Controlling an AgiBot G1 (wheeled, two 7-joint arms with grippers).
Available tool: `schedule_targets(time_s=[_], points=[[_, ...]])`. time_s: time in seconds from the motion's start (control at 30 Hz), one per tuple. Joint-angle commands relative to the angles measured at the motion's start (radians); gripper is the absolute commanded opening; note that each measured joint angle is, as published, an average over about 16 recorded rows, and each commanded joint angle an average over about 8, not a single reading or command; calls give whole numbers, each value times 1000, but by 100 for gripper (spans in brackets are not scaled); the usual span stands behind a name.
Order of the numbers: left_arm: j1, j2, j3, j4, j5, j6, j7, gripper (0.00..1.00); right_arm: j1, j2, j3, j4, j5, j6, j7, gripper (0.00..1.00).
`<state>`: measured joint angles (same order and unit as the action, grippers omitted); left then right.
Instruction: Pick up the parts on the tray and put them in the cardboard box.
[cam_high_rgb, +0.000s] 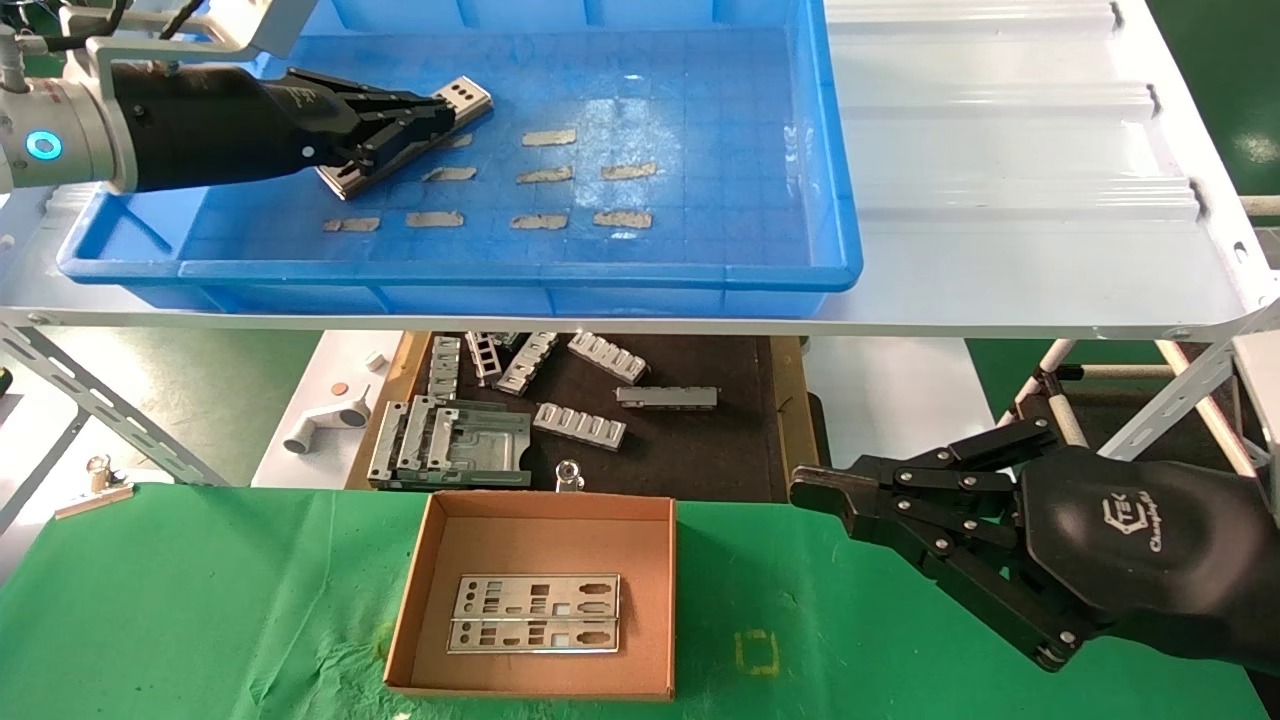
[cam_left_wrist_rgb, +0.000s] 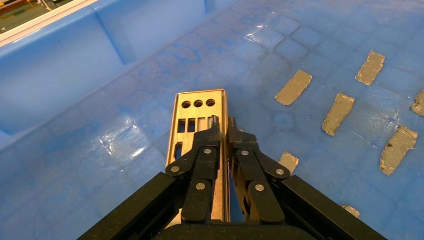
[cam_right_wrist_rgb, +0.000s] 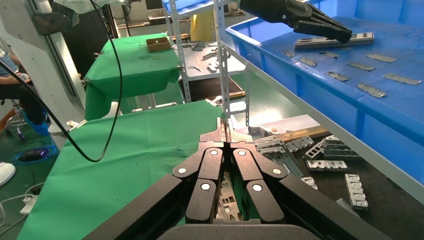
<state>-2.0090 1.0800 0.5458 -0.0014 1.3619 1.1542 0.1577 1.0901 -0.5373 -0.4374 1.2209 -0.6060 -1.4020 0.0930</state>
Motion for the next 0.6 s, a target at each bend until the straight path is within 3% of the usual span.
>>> schedule_targets(time_s=[0.03, 0.2, 0.23, 0.47, 0.5, 0.6], points=[[0, 0, -1, 0, -1, -1, 1, 0, 0, 0, 0, 0, 0, 0, 0, 0], [2, -2, -3, -1, -4, 4, 4, 0, 0, 0, 0, 0, 0, 0, 0, 0], [1, -3, -3, -1, -5, 5, 5, 4, 0, 0, 0, 0, 0, 0, 0, 0], [-7, -12, -9, -2, -13, 7, 6, 89, 0, 0, 0, 0, 0, 0, 0, 0], [-8, -14, -10, -2, -14, 9, 5, 98, 0, 0, 0, 0, 0, 0, 0, 0], [-10, -19, -13, 2, -19, 17, -3, 100, 0, 0, 0, 0, 0, 0, 0, 0]])
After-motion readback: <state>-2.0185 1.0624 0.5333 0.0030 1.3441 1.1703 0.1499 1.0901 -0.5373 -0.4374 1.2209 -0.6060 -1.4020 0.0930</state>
